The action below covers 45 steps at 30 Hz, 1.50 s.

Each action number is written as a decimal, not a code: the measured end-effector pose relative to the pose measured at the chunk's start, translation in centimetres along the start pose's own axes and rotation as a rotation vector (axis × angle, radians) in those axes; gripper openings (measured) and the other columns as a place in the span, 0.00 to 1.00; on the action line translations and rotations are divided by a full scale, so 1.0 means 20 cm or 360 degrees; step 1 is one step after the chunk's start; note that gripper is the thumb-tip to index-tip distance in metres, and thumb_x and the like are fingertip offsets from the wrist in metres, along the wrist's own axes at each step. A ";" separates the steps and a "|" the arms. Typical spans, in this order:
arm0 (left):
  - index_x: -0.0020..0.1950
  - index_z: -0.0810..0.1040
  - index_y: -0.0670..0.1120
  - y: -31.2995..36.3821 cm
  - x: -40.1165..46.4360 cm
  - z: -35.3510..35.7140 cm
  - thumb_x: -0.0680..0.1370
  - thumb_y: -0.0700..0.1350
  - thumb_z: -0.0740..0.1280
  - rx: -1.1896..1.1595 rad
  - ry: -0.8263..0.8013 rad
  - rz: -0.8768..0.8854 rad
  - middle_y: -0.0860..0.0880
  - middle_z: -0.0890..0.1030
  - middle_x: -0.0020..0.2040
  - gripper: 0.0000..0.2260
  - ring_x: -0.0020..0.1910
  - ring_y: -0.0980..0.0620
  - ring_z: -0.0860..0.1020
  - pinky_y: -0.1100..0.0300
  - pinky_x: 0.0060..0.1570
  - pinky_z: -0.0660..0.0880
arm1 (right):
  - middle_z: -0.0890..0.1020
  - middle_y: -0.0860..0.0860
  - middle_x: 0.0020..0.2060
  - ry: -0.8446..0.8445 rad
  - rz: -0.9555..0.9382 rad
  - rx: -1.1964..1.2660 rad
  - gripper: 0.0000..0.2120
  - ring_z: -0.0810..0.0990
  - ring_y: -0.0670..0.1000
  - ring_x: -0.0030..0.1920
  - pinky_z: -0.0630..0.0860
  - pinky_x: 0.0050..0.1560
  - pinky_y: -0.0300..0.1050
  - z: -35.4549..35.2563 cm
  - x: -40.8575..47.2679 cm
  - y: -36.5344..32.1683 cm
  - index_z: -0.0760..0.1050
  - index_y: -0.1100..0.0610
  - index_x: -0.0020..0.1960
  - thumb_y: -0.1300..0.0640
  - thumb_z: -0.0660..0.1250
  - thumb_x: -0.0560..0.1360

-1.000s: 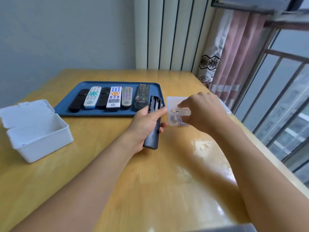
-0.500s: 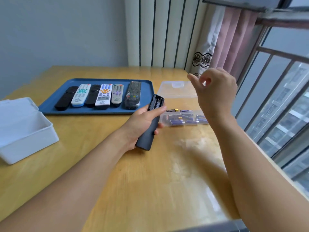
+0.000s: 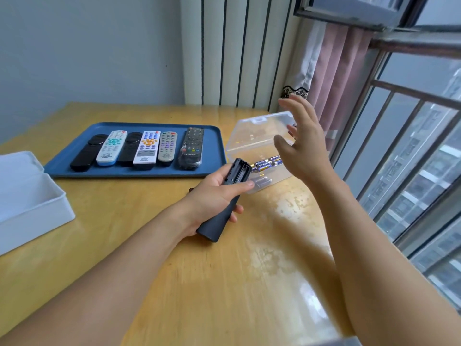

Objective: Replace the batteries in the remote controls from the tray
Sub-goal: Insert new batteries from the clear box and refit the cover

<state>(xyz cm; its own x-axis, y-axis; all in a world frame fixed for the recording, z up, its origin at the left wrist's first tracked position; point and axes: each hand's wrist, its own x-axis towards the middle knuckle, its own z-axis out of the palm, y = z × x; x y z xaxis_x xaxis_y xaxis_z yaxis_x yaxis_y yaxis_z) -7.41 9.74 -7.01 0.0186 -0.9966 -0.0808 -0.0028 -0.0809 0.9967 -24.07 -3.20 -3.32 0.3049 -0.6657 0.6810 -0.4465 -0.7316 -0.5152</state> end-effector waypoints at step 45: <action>0.70 0.71 0.58 -0.01 -0.05 -0.01 0.78 0.50 0.71 0.0182 -0.0121 -0.0009 0.49 0.79 0.44 0.21 0.29 0.53 0.79 0.61 0.28 0.76 | 0.86 0.52 0.39 -0.1241 0.0668 -0.0879 0.12 0.81 0.50 0.38 0.79 0.44 0.46 -0.16 0.04 0.04 0.85 0.59 0.48 0.50 0.71 0.77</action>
<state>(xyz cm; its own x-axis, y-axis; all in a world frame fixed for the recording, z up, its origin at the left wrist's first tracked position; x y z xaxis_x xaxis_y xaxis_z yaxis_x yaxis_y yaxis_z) -7.32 10.82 -7.11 -0.0567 -0.9942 -0.0911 -0.1169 -0.0840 0.9896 -26.89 -3.79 -1.47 0.4071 -0.9049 -0.1242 -0.9049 -0.3811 -0.1896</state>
